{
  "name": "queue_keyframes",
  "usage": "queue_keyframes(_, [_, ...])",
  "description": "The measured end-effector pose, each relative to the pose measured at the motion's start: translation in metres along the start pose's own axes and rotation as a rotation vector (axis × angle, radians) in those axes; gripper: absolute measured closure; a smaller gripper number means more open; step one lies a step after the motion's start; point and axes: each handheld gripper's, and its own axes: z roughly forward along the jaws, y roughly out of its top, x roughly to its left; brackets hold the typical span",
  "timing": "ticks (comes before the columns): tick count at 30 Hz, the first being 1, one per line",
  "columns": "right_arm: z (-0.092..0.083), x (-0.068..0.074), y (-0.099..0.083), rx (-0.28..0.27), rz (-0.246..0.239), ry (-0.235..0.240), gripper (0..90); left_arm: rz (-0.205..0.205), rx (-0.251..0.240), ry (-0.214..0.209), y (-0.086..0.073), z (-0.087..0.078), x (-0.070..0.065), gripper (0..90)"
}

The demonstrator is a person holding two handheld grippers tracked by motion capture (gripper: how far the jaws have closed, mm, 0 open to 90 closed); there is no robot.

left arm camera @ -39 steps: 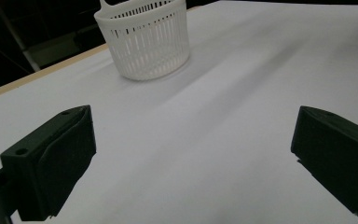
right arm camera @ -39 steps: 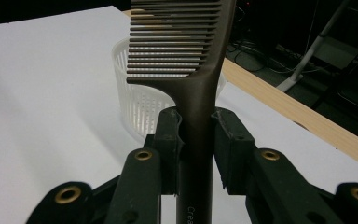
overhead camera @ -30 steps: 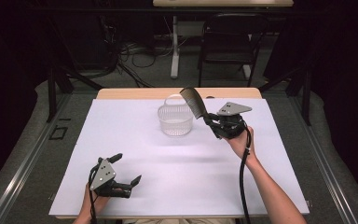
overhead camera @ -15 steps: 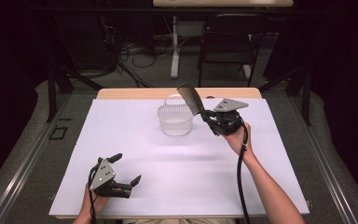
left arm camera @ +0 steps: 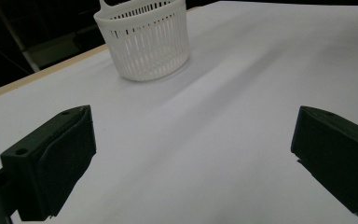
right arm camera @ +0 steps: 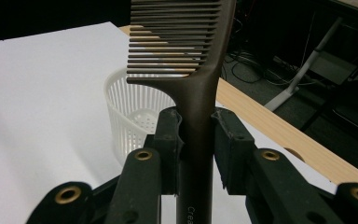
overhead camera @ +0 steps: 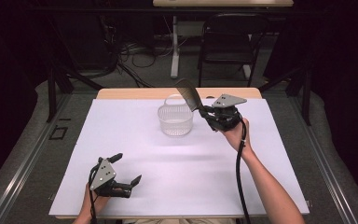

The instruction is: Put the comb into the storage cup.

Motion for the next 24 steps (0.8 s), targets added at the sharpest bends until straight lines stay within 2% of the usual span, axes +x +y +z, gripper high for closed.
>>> queue_keyframes(6, [0.003,-0.002,0.002,0.002,0.008,0.001,72.8,-0.003,0.000,-0.002,0.000,0.000,0.001,0.0])
queue_keyframes(24, [0.004,0.000,0.022,-0.017,-0.025,-0.006,72.8,0.002,0.001,-0.005,0.000,0.001,0.000,0.1])
